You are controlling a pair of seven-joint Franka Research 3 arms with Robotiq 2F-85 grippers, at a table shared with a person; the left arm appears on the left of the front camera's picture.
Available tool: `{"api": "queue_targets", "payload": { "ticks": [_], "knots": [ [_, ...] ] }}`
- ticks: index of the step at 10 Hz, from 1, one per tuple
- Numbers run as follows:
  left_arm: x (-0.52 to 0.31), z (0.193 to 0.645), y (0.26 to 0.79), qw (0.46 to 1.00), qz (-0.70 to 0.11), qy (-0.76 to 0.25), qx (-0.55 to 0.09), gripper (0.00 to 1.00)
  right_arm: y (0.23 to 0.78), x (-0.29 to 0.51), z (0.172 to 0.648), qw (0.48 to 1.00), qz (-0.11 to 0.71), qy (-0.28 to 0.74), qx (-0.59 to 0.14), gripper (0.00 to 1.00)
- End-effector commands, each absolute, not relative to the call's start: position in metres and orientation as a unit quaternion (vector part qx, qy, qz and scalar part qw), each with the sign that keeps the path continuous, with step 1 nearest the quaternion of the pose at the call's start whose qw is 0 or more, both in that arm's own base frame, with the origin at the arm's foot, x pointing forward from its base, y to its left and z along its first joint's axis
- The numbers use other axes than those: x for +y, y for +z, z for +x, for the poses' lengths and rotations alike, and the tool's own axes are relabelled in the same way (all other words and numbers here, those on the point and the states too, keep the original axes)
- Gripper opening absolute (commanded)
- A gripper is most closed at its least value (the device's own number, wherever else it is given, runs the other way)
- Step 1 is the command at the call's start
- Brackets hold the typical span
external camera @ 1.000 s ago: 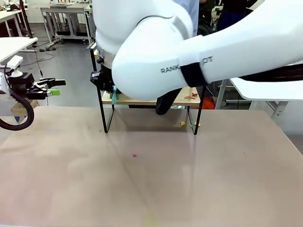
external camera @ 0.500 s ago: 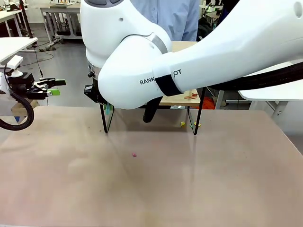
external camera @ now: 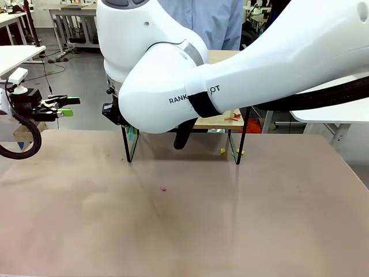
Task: Clean the shelf.
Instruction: Clean the specific section of the Shelf indicated by the human with the Duster.
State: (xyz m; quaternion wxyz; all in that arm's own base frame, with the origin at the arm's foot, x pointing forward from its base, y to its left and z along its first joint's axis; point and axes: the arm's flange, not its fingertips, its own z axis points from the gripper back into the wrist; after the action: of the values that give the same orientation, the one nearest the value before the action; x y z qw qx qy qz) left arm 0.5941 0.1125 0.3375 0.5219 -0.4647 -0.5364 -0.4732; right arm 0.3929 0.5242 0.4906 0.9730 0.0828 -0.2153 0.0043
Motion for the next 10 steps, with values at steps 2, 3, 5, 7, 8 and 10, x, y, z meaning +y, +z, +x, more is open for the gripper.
{"api": "queue_targets", "payload": {
  "ticks": [2, 3, 5, 7, 8, 10],
  "knots": [
    [0.113, 0.593, 0.341, 0.522, -0.465, -0.473, -0.537, 1.00, 0.485, 0.464, 0.402, 0.980, 0.086, -0.016, -0.180, 0.13],
    [0.113, 0.593, 0.341, 0.522, -0.465, -0.473, -0.537, 1.00, 0.480, 0.445, 0.406, 0.981, 0.086, -0.022, -0.170, 0.13],
    [0.113, 0.593, 0.341, 0.522, -0.465, -0.473, -0.537, 1.00, 0.475, 0.402, 0.408, 0.982, 0.091, -0.040, -0.162, 0.13],
    [0.113, 0.593, 0.341, 0.522, -0.465, -0.473, -0.537, 1.00, 0.471, 0.356, 0.410, 0.982, 0.092, -0.059, -0.153, 0.13],
    [0.113, 0.593, 0.341, 0.522, -0.465, -0.473, -0.537, 1.00, 0.469, 0.334, 0.414, 0.983, 0.084, -0.069, -0.150, 0.13],
    [0.113, 0.593, 0.341, 0.522, -0.465, -0.473, -0.537, 1.00, 0.470, 0.292, 0.416, 0.984, 0.071, -0.080, -0.144, 0.13]
  ]
}}
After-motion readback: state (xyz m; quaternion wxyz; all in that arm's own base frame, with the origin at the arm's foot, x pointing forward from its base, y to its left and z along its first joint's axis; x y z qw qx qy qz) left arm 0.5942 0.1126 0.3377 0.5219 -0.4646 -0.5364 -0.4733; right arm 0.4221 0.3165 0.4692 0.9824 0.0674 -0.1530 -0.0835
